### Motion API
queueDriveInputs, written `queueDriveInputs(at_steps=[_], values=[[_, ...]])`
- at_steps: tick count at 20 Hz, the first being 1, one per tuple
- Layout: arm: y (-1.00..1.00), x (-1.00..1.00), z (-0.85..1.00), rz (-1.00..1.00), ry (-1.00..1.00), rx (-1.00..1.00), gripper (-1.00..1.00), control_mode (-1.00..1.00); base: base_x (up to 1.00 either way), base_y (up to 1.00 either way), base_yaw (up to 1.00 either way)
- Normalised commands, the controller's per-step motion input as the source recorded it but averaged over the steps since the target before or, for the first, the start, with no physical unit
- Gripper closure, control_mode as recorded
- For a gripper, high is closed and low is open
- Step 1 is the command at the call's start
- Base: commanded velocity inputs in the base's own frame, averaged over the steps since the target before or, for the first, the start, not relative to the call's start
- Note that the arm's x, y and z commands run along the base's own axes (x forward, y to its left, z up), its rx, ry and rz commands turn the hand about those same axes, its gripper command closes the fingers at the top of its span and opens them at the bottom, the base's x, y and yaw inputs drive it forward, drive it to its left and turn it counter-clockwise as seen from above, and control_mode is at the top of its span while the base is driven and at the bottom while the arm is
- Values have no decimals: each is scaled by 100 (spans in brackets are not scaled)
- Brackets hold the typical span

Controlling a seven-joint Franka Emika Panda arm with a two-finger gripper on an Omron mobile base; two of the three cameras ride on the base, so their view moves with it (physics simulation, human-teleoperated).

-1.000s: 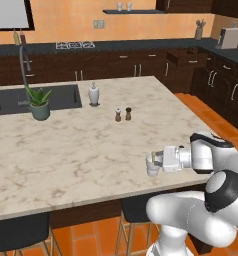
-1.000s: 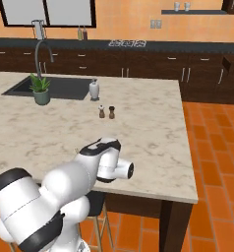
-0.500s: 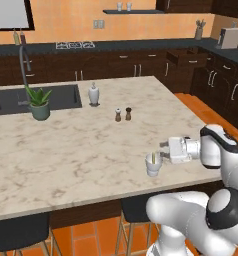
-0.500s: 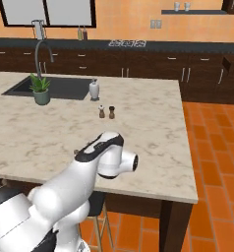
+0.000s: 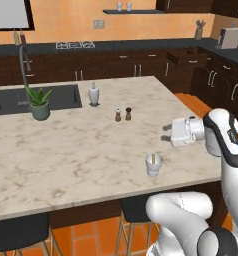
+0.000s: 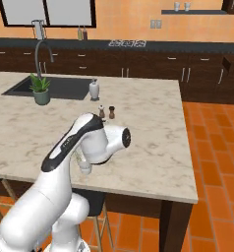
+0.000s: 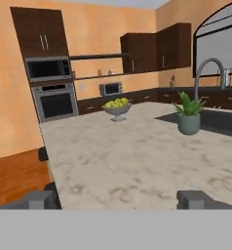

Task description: Take a straw from the drawer in front and place it inside the glass cup on the dining counter.

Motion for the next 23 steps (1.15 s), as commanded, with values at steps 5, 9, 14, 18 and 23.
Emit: queueDriveInputs(at_steps=[5, 9, 14, 18, 23], values=[[80, -37, 25, -1, 6, -36, -100, -100, 0, 0, 0], [78, -33, 10, 0, 11, -37, -100, -100, 0, 0, 0], [71, -57, 0, 0, 16, -34, -100, -100, 0, 0, 0], [62, -77, -6, 0, 18, -29, -100, -100, 0, 0, 0], [47, -93, -19, 0, 16, -23, -100, -100, 0, 0, 0]])
